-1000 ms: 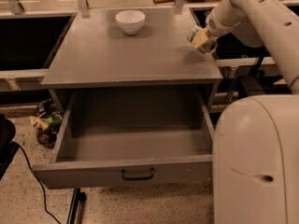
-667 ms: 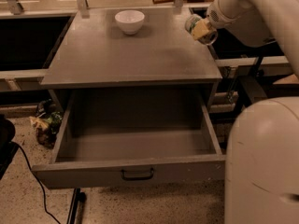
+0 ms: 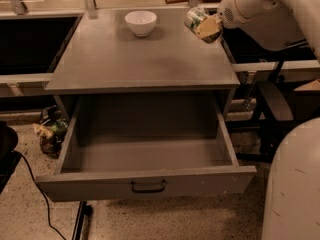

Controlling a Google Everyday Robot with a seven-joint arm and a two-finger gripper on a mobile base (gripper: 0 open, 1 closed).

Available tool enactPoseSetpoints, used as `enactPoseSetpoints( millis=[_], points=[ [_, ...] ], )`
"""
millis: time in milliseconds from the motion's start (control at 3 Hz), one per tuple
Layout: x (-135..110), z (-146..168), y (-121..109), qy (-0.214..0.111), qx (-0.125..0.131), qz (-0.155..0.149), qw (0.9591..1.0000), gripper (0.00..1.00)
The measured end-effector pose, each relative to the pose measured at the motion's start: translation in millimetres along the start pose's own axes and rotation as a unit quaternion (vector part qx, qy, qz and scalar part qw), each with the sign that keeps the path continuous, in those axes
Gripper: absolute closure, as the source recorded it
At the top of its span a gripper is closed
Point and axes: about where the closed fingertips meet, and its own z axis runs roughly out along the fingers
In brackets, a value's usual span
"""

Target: Place 7up can into top drawer

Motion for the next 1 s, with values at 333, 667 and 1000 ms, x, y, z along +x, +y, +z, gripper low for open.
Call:
enactPoseSetpoints(
  millis=[333, 667, 1000],
  points=[
    [0, 0, 0, 0.001, 0.0, 0.0, 1.0, 1.0],
    [3, 3, 8, -0.002, -0.017, -0.015, 0.9997, 1.0],
    [-2, -21, 31, -0.034, -0.026, -0.065, 0.997, 1.0]
  ],
)
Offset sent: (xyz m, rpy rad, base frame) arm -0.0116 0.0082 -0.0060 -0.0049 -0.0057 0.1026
